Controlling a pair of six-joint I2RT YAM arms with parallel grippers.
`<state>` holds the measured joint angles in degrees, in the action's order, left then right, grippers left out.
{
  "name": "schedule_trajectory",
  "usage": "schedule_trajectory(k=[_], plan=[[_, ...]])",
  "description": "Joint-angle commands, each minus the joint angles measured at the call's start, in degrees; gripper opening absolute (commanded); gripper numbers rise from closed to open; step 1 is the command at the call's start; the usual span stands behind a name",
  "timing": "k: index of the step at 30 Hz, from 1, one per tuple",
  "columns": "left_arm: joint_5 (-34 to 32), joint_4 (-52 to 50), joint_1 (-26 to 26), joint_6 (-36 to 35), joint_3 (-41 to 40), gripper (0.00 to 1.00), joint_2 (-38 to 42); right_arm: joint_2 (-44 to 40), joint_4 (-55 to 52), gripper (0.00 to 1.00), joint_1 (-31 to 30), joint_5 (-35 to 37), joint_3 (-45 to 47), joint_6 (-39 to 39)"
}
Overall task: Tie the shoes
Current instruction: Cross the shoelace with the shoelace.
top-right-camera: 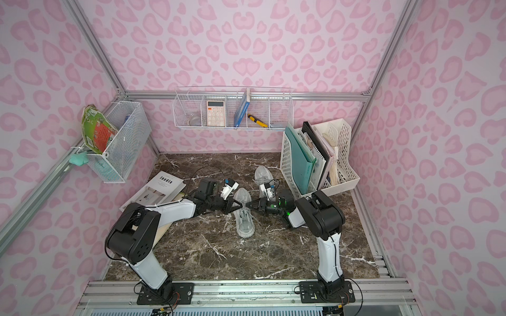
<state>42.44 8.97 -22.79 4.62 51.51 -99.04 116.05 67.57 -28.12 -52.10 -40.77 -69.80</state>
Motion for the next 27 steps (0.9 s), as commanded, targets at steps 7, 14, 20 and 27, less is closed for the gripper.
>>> schedule_trajectory(k=[7,14,20,27], plan=[[-6.6,3.3,-1.2,4.9,-0.3,0.0,0.6,-1.2,-11.9,0.13,-2.7,0.3,-1.9,11.0],[-14.1,4.7,-2.9,7.7,-1.4,0.0,0.8,-0.6,-11.3,0.06,-5.1,0.5,-1.8,10.9],[-13.7,6.1,-3.2,7.0,-1.5,0.0,-0.5,-1.5,-11.1,0.06,-5.0,0.4,-1.5,11.3],[-7.8,8.9,-2.8,3.1,-2.8,0.0,-0.4,-4.9,-11.7,0.15,-0.1,3.2,0.9,11.9]])
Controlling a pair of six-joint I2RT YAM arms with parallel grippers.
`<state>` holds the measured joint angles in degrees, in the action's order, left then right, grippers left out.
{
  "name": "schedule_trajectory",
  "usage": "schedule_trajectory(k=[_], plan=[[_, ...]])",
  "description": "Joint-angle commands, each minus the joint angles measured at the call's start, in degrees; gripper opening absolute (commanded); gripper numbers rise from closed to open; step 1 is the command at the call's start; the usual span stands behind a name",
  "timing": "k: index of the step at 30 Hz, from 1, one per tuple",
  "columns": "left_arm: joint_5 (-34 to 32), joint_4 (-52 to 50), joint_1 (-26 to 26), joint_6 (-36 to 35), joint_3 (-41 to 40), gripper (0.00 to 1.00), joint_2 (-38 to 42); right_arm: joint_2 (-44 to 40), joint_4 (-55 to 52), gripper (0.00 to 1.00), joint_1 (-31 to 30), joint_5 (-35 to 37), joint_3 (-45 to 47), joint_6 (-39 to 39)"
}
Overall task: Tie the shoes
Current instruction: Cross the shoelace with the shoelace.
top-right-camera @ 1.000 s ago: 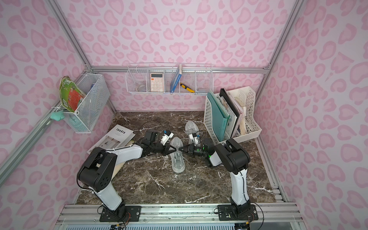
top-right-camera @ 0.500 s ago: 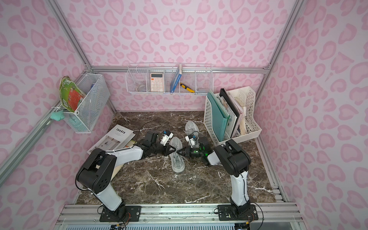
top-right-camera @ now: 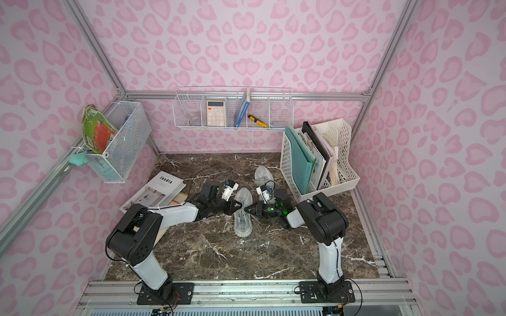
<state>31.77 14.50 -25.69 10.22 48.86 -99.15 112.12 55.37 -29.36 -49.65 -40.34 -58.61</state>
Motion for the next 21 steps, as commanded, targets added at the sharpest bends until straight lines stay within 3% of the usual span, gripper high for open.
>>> schedule_trajectory(k=[1,7,21], plan=[[3.2,3.5,0.1,-2.8,-0.2,0.0,-0.4,-1.3,0.4,0.17,1.4,1.1,0.4,0.6],[4.3,7.6,0.2,-2.3,-1.8,0.0,-0.5,-1.0,2.1,0.24,2.0,1.9,-0.6,-2.4],[5.4,15.5,0.0,0.8,-5.2,0.0,0.6,1.9,15.1,0.28,0.3,0.9,0.6,-13.4]])
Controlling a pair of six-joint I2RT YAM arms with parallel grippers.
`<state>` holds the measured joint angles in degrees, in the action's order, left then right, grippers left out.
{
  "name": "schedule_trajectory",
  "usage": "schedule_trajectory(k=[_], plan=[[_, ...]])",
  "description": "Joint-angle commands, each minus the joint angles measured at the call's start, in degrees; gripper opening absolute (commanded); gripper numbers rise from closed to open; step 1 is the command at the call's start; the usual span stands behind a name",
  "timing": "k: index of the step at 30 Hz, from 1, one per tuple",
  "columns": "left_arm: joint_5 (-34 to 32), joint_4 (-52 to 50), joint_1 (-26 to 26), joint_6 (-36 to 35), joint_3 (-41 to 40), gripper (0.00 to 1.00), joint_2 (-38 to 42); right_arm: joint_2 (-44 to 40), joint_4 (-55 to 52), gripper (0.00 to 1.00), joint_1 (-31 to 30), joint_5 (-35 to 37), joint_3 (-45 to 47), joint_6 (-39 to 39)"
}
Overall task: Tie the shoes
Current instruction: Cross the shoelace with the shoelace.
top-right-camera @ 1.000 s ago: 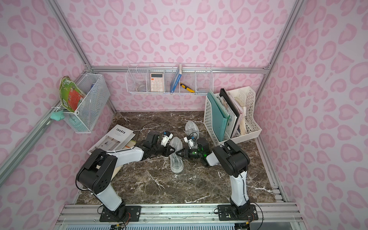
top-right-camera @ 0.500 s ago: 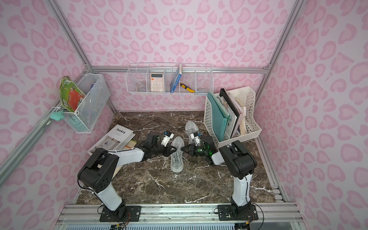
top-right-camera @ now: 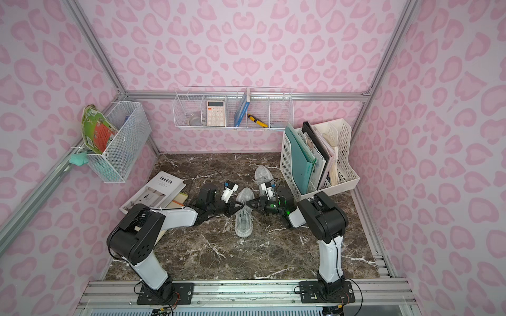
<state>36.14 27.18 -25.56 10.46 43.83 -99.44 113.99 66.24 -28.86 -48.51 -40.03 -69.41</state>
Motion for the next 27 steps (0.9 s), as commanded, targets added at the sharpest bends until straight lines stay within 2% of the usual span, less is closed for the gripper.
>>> schedule_trajectory(k=[1,7,14,24,27], plan=[[1.0,3.2,-0.2,0.9,-0.4,0.0,1.3,0.0,4.6,0.29,-0.4,-0.1,0.5,-3.0],[0.5,3.5,-0.6,1.2,-1.0,0.0,2.5,0.2,6.3,0.29,-0.7,1.4,1.5,-5.5],[-0.1,4.9,-1.2,2.7,-1.4,0.0,2.4,2.2,14.2,0.29,-2.0,2.0,2.7,-11.9],[0.1,8.8,-1.5,5.4,-2.8,0.0,2.4,4.2,19.3,0.23,-3.2,3.5,3.0,-16.0],[0.2,9.4,-1.6,6.0,-3.0,0.0,2.6,4.3,19.8,0.18,-3.3,3.8,3.0,-16.4]])
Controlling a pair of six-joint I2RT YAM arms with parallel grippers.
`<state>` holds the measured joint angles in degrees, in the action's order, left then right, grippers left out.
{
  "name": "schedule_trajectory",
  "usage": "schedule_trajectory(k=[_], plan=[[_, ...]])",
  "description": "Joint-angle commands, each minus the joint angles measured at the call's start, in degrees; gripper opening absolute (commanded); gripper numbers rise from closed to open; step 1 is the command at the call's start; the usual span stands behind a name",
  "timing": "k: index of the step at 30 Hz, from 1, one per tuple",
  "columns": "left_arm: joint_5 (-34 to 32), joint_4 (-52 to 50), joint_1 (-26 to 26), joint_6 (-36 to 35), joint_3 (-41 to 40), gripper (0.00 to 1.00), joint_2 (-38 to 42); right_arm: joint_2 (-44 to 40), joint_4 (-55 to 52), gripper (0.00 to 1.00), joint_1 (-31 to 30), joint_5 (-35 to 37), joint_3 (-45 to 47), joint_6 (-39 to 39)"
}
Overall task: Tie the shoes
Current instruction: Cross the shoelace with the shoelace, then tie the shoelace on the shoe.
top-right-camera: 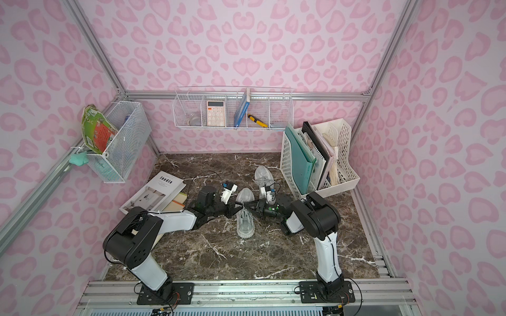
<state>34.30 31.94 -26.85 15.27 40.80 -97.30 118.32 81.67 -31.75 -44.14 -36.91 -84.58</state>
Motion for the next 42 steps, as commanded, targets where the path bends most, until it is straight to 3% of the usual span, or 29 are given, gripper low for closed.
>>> schedule_trajectory(k=[1,10,17,27,42], plan=[[2.1,4.7,-0.3,1.3,0.1,0.0,0.5,0.0,4.3,0.17,-0.4,-0.5,0.0,-1.2],[1.6,5.0,-0.4,2.1,0.1,0.0,-0.2,0.1,4.7,0.0,-0.4,0.1,0.2,-1.2],[0.5,3.6,-0.4,1.4,0.1,0.01,-0.3,-0.4,4.3,0.0,0.4,0.0,0.5,-0.1],[-0.5,2.4,0.1,0.8,-0.3,0.19,-0.4,-0.8,1.5,0.0,1.4,-0.5,0.5,3.7],[-0.3,1.0,1.9,-0.9,-2.5,0.34,2.1,-2.1,-4.0,0.0,2.4,-0.8,-0.3,8.0]])
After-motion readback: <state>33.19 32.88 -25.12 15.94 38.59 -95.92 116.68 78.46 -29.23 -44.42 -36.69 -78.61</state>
